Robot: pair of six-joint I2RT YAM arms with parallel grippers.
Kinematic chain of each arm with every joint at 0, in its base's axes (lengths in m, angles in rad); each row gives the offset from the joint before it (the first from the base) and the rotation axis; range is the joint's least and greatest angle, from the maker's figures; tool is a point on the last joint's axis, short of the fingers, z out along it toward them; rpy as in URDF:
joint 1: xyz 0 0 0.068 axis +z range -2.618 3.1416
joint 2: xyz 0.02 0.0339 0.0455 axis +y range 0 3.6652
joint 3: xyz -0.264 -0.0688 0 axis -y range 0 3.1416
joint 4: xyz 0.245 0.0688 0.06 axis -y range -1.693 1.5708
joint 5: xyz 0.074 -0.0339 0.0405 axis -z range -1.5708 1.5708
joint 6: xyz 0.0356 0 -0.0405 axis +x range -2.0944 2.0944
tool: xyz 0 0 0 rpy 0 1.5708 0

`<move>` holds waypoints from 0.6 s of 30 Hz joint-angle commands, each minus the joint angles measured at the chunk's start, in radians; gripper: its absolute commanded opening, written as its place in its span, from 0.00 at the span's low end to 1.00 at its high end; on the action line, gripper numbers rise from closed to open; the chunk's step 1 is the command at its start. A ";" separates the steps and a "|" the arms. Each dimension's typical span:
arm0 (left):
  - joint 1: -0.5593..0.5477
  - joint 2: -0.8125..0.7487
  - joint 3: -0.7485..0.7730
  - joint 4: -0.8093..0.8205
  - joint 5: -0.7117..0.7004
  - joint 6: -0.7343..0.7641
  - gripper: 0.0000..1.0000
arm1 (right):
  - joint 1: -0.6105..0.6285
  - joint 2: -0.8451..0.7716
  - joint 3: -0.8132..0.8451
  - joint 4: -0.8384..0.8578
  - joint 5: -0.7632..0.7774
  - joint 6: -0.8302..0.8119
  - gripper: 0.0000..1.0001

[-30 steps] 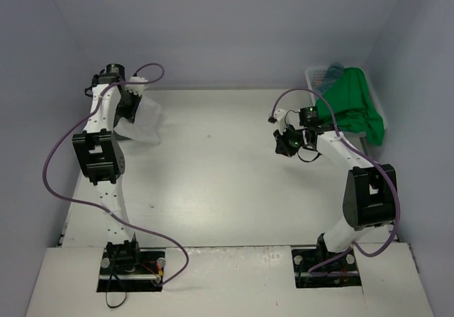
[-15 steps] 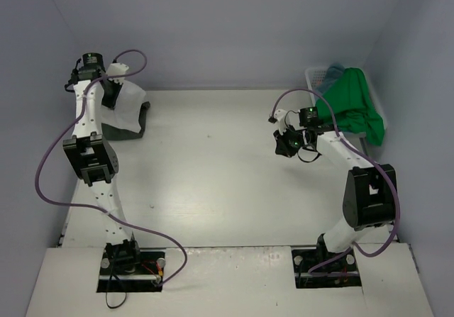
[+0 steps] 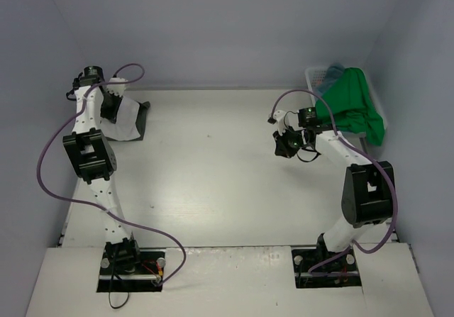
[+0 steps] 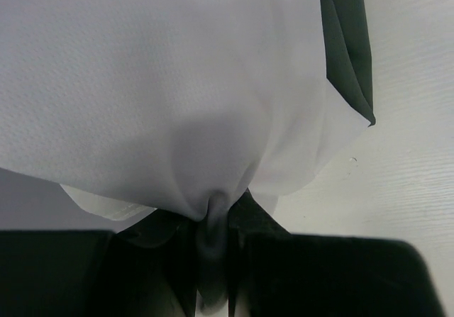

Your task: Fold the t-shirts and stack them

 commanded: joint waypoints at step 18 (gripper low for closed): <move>-0.114 -0.069 0.250 -0.058 0.117 -0.135 0.00 | -0.014 -0.018 0.011 0.007 -0.028 -0.006 0.00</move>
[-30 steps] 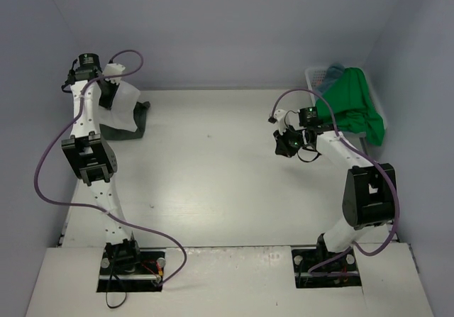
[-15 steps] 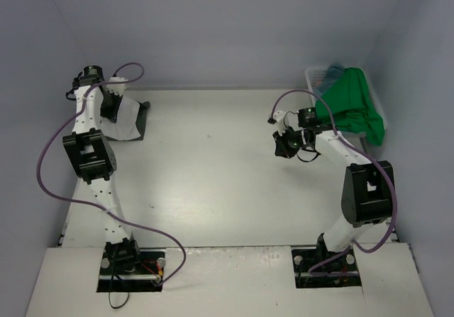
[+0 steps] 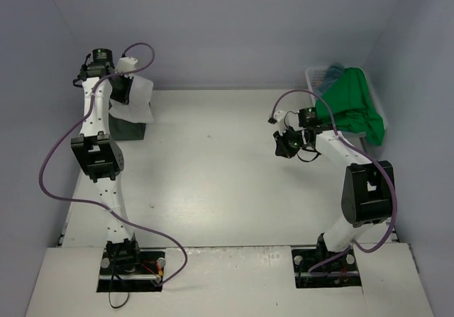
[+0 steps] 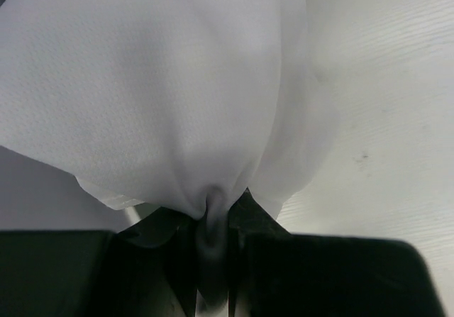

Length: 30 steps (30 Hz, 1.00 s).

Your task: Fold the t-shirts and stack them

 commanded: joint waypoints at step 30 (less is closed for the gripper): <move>0.039 -0.007 -0.080 0.060 -0.082 0.140 0.00 | -0.006 0.022 0.023 0.005 -0.028 0.005 0.00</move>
